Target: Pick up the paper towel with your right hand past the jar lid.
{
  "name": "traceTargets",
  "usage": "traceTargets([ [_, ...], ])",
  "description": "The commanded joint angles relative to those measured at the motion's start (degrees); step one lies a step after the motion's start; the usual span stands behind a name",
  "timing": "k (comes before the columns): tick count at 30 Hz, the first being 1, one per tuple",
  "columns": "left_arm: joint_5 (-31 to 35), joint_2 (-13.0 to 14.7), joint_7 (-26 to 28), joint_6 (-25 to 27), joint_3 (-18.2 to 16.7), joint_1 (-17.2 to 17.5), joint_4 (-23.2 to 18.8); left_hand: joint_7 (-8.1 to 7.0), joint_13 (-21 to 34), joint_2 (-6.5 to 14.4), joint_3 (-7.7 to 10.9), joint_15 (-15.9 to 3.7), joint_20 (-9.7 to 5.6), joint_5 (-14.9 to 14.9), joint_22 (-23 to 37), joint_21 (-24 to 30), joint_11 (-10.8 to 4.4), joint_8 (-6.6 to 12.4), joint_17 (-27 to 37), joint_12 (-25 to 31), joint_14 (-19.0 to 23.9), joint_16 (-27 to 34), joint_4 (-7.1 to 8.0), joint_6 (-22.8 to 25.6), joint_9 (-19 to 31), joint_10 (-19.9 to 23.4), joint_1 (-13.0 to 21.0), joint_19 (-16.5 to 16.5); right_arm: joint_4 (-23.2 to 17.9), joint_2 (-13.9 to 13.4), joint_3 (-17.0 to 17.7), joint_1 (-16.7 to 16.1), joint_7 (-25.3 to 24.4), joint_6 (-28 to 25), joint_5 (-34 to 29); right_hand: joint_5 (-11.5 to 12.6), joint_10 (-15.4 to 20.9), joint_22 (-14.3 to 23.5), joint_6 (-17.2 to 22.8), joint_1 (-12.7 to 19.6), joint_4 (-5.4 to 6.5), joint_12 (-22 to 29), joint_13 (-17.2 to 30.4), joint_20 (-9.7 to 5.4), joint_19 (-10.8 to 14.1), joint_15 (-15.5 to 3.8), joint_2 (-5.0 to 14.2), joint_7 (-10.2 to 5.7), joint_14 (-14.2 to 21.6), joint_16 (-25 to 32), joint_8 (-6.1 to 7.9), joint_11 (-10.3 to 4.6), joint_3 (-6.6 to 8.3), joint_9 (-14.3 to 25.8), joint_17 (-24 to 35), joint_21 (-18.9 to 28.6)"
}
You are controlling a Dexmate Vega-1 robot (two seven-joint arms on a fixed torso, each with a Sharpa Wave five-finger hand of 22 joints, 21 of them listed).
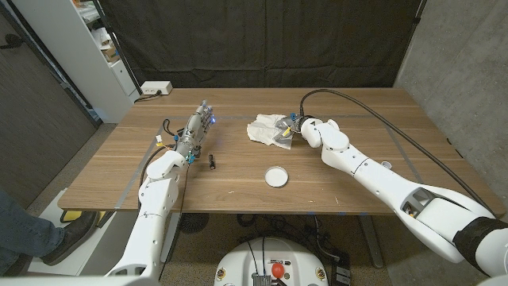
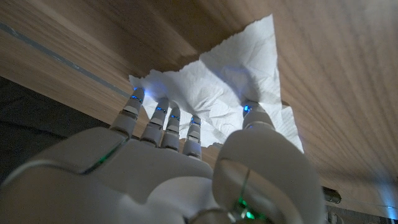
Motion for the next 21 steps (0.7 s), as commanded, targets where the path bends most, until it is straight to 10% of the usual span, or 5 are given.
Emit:
traceTargets([
  [1,0.14,-0.27,0.00,0.07,0.23,-0.41,0.42,0.14,0.08,0.45,0.10,0.38,0.16,-0.08,0.24,-0.14,-0.04,-0.10,0.17,-0.12,-2.90,0.29,-0.46,0.49,0.25,-0.17,0.14,-7.29,1.08,-0.02,-0.60,-0.19,0.25,-0.88,-0.51,0.40,2.51,0.25,2.19,1.44,-0.48,0.85,0.22,-0.03,1.10,-0.73,0.17,-0.22,2.26,1.28,0.72,-0.75,0.65,0.16,0.60,0.35],
  [21,0.07,-0.53,0.01,0.28,0.21,0.09,-0.15,0.24,0.08,0.55,0.01,0.40,0.14,-0.08,0.25,-0.35,-0.18,-0.09,0.18,-0.15,-2.93,0.28,-0.54,0.65,0.25,-0.26,0.08,-7.24,-0.69,-0.78,-0.31,-2.10,-1.96,-1.77,-1.21,-0.16,11.53,0.20,12.41,4.13,-0.76,3.49,1.23,-0.24,5.03,-4.13,1.74,-2.81,12.77,6.61,3.31,-4.86,1.03,0.26,3.08,0.62],
])
